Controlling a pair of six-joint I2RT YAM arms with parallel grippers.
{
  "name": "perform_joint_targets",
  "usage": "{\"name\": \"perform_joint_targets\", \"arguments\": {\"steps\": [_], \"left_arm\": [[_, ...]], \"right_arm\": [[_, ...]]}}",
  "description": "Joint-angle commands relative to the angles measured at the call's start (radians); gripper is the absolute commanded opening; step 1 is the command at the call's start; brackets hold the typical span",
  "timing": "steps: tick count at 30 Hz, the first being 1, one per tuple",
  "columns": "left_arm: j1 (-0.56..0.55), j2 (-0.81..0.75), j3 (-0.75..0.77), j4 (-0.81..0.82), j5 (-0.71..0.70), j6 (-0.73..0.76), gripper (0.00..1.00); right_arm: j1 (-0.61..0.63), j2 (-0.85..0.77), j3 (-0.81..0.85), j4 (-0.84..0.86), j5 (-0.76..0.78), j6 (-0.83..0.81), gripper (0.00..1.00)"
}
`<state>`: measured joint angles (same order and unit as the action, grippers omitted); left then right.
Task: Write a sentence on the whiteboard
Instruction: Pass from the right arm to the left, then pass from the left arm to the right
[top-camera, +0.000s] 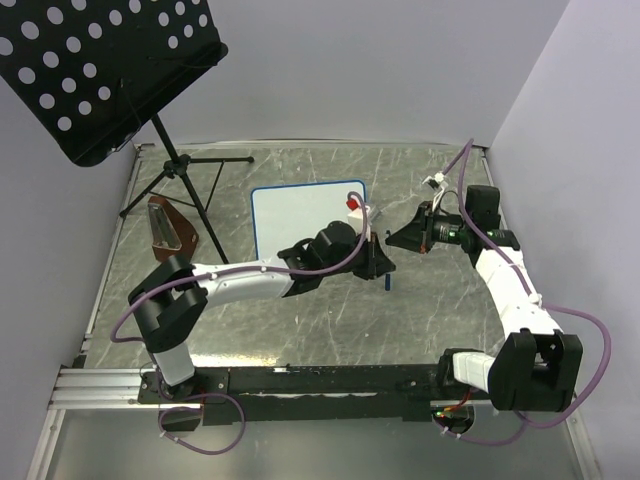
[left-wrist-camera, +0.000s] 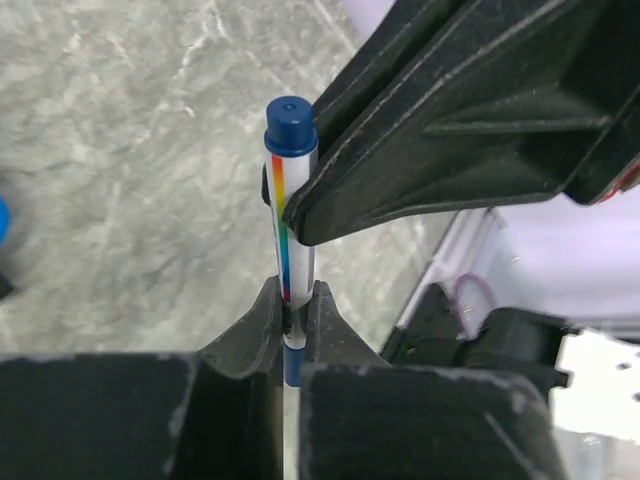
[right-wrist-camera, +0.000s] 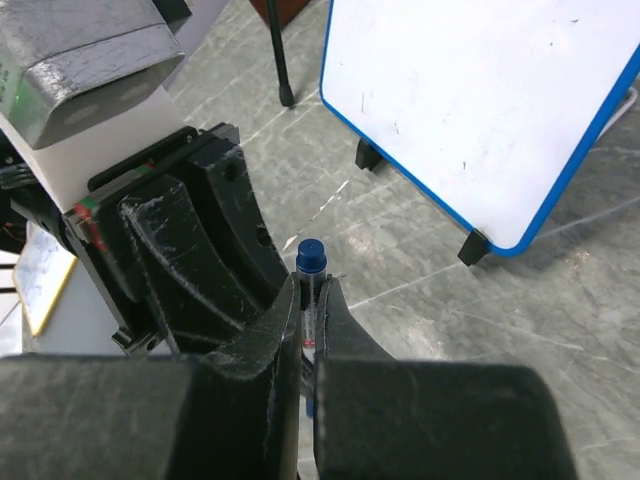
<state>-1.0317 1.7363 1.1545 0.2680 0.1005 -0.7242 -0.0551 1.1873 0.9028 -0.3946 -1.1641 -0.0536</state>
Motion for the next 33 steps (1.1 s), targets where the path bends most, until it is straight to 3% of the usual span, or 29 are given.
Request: {"name": "perform_joint_targets", "arguments": {"steps": [1,3,4,8,14,27,33], "left_arm": [[0.009,-0.038,0.046,-0.114,-0.016,0.173,0.01],[0.016,-0.046,0.063,-0.215,0.008,0.289,0.01],[0.022,-0.055,0.079,-0.254,0.043,0.324,0.01],[0.065,-0.070,0.103,-0.392,0.177,0.480,0.01],[0.073,-0.047,0.171,-0.541,0.275,0.577,0.01],[0.073,-0.070,0.177,-0.563,0.323,0.612,0.01],[0.073,-0.072,0.192,-0.575,0.317,0.615,0.01]], "right_arm": [[-0.003,-0.006,0.028,-0.059,-0.077,-0.127,0.22],[-0.003,0.001,0.065,-0.178,-0.109,-0.222,0.39],[-0.002,0.005,0.074,-0.206,-0.117,-0.298,0.56],[0.012,0.031,0.111,-0.361,-0.164,-0.478,0.70],[0.096,0.127,0.160,-0.501,-0.141,-0.612,0.73],[0.143,0.132,0.130,-0.365,-0.104,-0.471,0.70],[0.184,0.198,0.169,-0.464,-0.132,-0.546,0.62]]}}
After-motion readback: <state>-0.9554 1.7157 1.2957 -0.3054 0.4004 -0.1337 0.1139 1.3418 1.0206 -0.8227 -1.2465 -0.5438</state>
